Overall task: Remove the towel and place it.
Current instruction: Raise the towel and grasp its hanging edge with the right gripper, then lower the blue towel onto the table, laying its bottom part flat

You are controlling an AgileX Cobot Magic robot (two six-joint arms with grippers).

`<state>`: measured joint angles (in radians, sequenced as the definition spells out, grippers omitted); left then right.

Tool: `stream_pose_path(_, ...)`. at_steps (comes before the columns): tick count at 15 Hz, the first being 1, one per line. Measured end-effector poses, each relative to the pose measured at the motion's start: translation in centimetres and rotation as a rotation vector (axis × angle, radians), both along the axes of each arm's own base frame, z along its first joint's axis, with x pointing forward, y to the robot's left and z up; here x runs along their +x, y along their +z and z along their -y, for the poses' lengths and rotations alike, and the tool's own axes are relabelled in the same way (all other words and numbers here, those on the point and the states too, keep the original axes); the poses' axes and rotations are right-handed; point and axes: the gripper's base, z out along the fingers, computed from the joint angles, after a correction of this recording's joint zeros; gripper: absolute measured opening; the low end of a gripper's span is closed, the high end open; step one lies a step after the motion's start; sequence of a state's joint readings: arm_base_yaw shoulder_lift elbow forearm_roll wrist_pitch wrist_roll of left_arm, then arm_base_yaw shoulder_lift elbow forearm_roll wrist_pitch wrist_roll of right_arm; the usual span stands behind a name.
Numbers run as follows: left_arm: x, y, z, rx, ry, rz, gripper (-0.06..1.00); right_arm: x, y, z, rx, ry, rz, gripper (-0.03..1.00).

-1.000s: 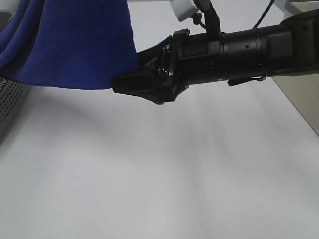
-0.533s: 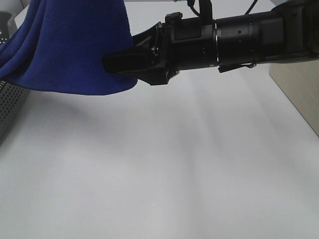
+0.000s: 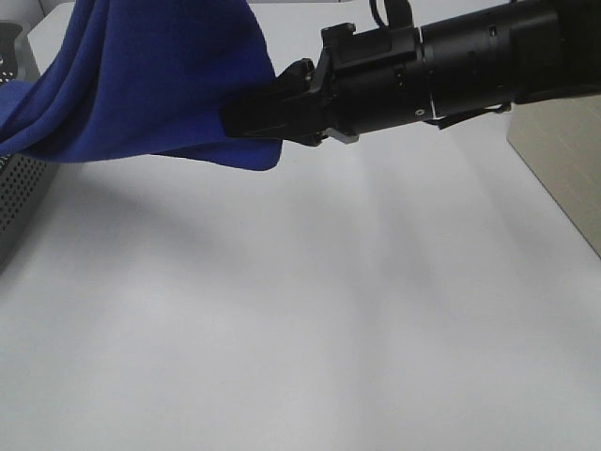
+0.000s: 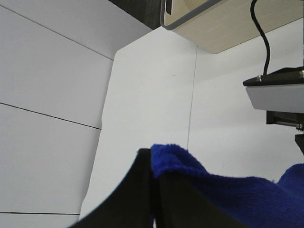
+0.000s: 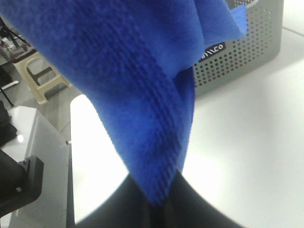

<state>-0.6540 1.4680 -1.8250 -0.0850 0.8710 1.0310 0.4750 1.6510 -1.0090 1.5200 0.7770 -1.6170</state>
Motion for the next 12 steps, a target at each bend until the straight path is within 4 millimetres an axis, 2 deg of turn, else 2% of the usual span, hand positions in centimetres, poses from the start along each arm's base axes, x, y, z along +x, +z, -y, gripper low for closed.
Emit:
stream_pose_path(1, 0.5, -0.5, 0.4, -0.013, 0.013, -0.029, 0.00, -0.4, 1.3, 0.7, -0.094, -0.023, -0.002, 0.02)
stream_pose_path(2, 0.7, -0.6, 0.5, -0.022, 0.020, -0.040, 0.00, -0.5, 1.7, 0.9, -0.128, -0.029, -0.003, 0.02)
stream_pose_path(3, 1.5, -1.2, 1.1, -0.068, 0.049, -0.077, 0.00, -0.7, 3.4, 2.3, -0.328, -0.091, -0.024, 0.02)
stream_pose_path(8, 3.1, -1.9, 2.3, -0.207, 0.113, -0.129, 0.00, 0.1, 9.2, 6.3, -0.776, -0.354, -0.082, 0.02)
stream_pose_path(12, 3.8, -2.4, 2.5, -0.305, 0.202, -0.206, 0.00, 0.4, 15.4, 8.0, -0.837, -0.535, 0.008, 0.02)
